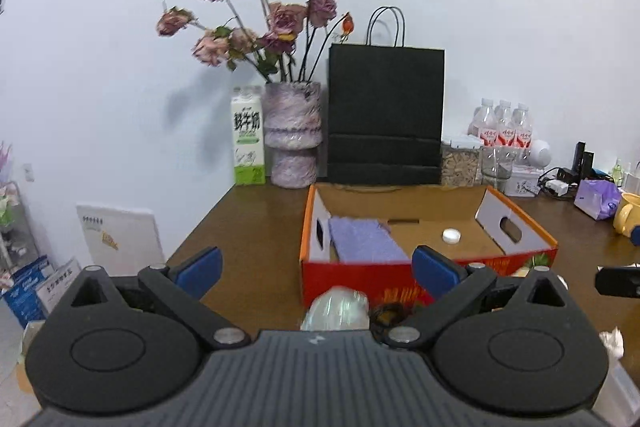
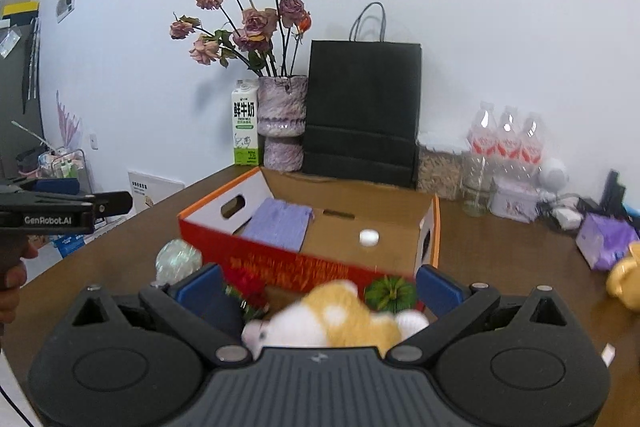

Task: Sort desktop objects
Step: 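Withdraw both open tools from the box back toward the table objects, then grasp the white plastic container with the right tool while the left tool grasps a white cap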

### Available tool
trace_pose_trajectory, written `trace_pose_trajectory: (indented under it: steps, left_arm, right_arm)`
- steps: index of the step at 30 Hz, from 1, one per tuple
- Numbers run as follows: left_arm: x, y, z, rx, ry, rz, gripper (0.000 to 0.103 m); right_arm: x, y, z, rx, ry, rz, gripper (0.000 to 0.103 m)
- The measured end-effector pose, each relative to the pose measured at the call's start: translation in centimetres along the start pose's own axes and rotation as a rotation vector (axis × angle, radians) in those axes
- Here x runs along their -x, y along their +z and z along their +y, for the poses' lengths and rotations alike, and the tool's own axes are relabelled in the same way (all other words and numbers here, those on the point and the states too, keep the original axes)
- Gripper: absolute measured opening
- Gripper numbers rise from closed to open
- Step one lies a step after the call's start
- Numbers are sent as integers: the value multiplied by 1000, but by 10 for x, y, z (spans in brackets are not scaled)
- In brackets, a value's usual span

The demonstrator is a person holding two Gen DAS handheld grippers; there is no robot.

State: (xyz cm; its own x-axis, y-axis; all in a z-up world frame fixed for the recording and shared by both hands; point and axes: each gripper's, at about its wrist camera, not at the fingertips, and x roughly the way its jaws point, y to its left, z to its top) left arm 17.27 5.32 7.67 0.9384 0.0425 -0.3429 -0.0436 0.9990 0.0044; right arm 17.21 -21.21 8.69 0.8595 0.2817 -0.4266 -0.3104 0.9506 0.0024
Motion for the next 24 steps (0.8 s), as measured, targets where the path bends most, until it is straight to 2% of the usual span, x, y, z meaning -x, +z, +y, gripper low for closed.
trace_pose_trajectory:
  steps: [7,17,24]
  left_arm:
    - [22,-36,9,43,13,64,103]
    - [28,-78,12,72,20,182,103]
    - [22,-90,19,77,57,206,103]
  right_arm:
    - [24,-49,11,-26,-38,51,103]
    - [13,-93,26,-41,-66,175,102]
    - [0,-101,28,-52,-88,222,91]
